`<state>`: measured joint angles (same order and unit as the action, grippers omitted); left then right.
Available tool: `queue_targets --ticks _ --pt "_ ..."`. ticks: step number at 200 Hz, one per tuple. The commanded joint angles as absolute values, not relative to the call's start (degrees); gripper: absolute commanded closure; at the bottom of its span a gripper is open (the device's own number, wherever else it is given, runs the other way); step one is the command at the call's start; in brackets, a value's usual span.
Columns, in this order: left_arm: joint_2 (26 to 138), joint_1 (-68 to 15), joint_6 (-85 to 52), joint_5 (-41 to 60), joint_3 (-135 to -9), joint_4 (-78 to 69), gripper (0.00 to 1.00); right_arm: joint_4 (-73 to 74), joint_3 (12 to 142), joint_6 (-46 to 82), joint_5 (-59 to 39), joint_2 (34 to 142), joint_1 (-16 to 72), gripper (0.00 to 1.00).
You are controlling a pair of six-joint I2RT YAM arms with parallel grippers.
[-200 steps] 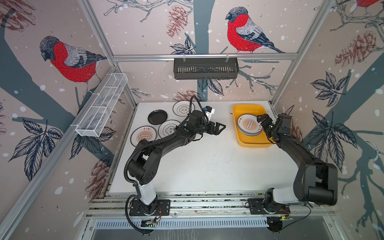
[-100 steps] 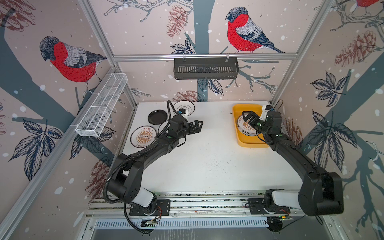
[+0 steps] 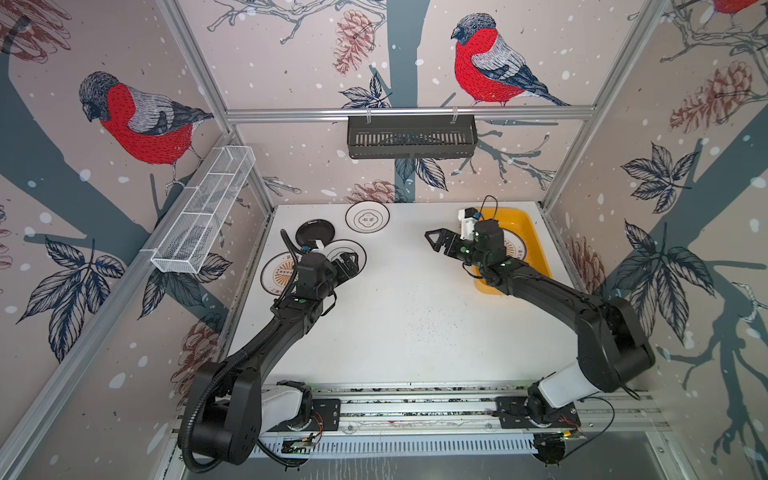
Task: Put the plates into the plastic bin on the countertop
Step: 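Move the right gripper across toward the green-rim cloud-emblem plate near the left arm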
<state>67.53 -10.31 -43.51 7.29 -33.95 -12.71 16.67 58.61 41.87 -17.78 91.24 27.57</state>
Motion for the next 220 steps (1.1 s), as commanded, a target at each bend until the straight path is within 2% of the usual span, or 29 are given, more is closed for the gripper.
queue_targets --ticks 1,33,74,116,142,186,220 --pt "65.51 -7.09 -44.77 6.57 -32.46 -11.26 0.04 21.12 61.31 42.31 -19.97 95.34 30.42 0.01" --pt "65.93 -0.65 -44.95 10.36 -30.27 -9.83 0.04 22.76 66.03 43.61 -23.16 103.14 34.70 0.00" --pt "70.48 5.08 -45.27 18.17 -28.32 -16.00 0.06 24.20 70.65 46.39 -25.36 110.52 37.55 0.01" --pt "80.27 5.99 -44.08 23.00 -34.16 -14.21 0.09 24.28 70.69 47.15 -25.61 112.30 38.41 0.00" --pt "86.98 6.29 -44.34 26.00 -36.59 -16.40 0.17 23.92 70.22 47.46 -25.10 112.31 38.41 0.01" --pt "91.63 6.35 -46.92 23.96 -37.55 -18.76 0.18 22.55 69.61 47.29 -24.13 111.77 37.79 0.00" --pt "94.61 6.29 -48.19 23.63 -37.97 -21.03 0.25 21.98 69.52 47.63 -23.74 111.93 36.87 0.01"
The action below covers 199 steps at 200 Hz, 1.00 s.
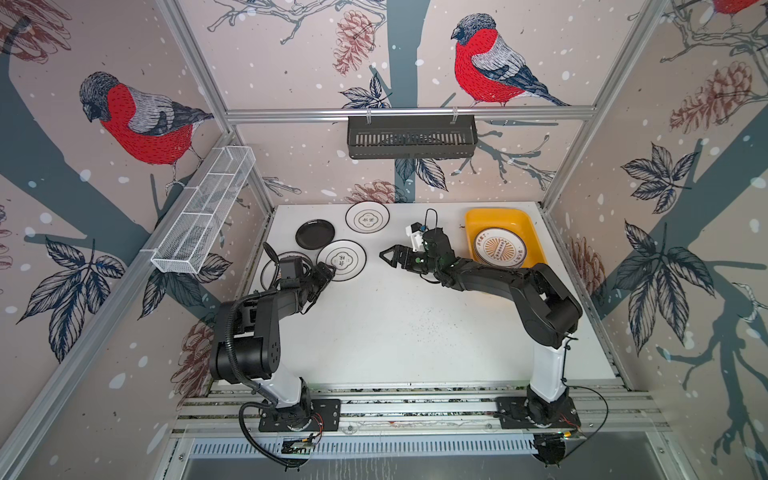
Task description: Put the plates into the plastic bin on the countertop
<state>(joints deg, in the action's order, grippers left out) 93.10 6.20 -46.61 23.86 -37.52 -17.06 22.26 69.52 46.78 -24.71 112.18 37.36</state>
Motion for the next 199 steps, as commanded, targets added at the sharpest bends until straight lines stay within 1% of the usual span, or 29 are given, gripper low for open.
queue_targets --ticks 1,86,108,122,141,175,199 --pt "94.64 6.31 -48.26 23.64 -37.97 -21.11 0.25 22.02 69.52 47.63 -23.73 111.95 36.89 0.01" --pt "102.71 6.38 -51.09 23.87 -40.74 -25.36 0.58 19.96 70.53 47.90 -23.25 112.55 34.95 0.00" --pt "103.22 6.41 -51.49 23.04 -40.71 -25.47 0.68 19.76 70.84 48.08 -22.94 112.39 34.56 0.00" --pt "103.43 6.40 -51.68 22.77 -40.74 -25.64 0.77 19.35 71.22 47.99 -22.77 112.38 34.30 0.01" --pt "103.76 6.33 -52.18 22.69 -40.46 -26.11 0.85 18.87 71.67 47.73 -22.69 112.40 34.09 0.00" --pt "103.34 6.35 -52.46 22.84 -39.86 -27.15 0.94 18.61 71.34 47.64 -22.41 111.83 33.75 0.00" --pt "101.44 6.35 -52.21 22.76 -39.23 -27.26 0.95 18.36 71.06 47.46 -22.41 111.11 33.60 0.01"
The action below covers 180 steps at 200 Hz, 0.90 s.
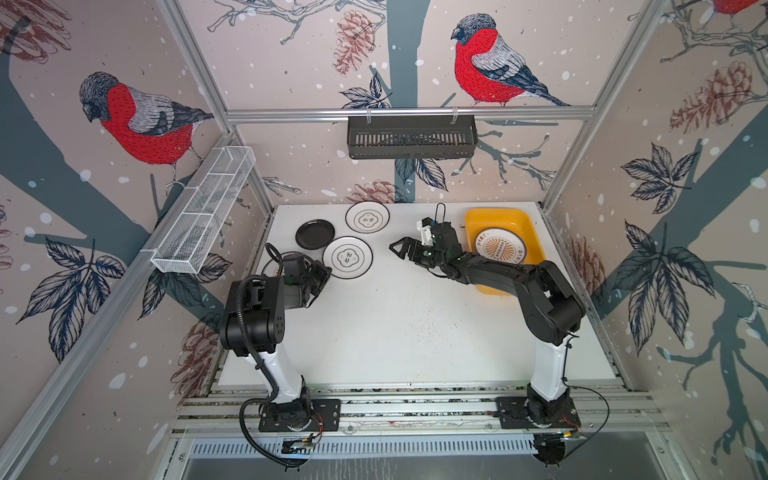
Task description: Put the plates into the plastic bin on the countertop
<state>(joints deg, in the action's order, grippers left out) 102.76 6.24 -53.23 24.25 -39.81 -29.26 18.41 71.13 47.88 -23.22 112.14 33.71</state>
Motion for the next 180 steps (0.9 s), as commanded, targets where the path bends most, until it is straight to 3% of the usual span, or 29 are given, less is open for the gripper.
queue_targets --ticks 1,103,180 --pt "101.39 6.34 -52.21 22.81 -39.21 -27.25 0.95 18.32 71.04 47.46 -22.41 111.15 33.59 0.01" --pt "88.86 4.67 -49.45 26.13 -38.01 -23.10 0.99 17.16 61.14 45.12 -18.94 97.88 29.08 0.00" --pt "85.03 -6.98 -51.21 31.10 -45.01 -21.95 0.98 10.70 48.98 43.07 -15.95 79.87 23.69 0.00"
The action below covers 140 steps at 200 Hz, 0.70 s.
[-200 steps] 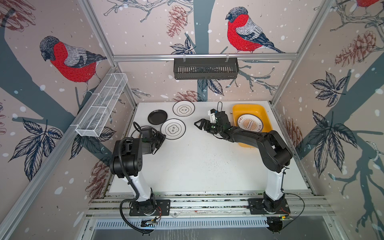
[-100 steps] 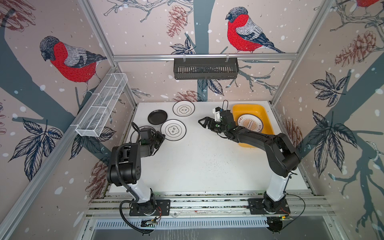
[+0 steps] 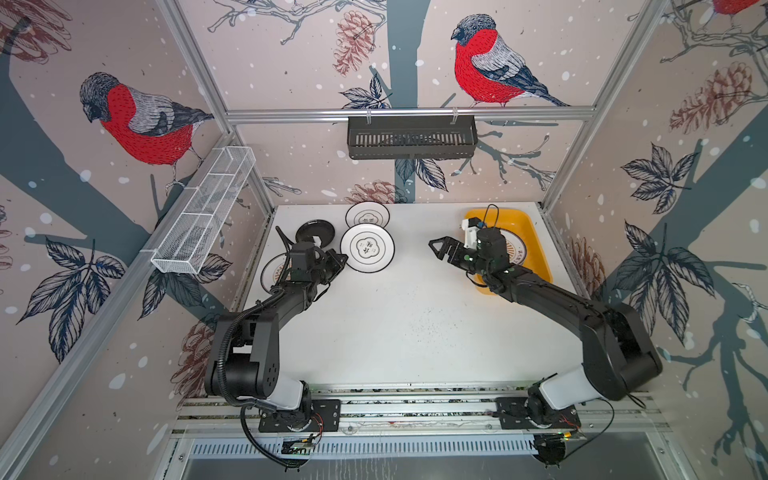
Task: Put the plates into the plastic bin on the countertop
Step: 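Lift the green-rim plate upright with the right gripper while the left gripper draws back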
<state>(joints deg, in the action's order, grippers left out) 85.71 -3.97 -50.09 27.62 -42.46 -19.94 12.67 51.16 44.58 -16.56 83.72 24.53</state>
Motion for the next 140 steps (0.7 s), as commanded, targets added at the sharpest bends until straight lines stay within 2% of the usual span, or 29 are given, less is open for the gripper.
queue_targets --ticks 1,44,83,111,140 --pt "85.05 -7.14 -51.23 31.15 -45.05 -21.96 0.99 10.67 48.84 43.11 -15.98 79.71 23.67 0.00" --pt "87.58 -15.91 -53.99 34.06 -49.63 -24.99 0.99 9.97 45.10 42.80 -17.01 72.74 22.73 0.05" --pt "91.14 -22.68 -59.56 36.51 -51.31 -33.64 0.98 9.58 43.45 43.35 -16.15 70.23 22.82 0.16" --pt "92.98 -25.36 -59.85 36.35 -53.15 -34.29 0.99 7.82 43.13 43.38 -14.29 69.66 22.91 0.29" --pt "93.66 -25.95 -59.77 36.26 -53.25 -34.21 0.99 7.04 42.74 43.59 -12.46 68.82 22.85 0.50"
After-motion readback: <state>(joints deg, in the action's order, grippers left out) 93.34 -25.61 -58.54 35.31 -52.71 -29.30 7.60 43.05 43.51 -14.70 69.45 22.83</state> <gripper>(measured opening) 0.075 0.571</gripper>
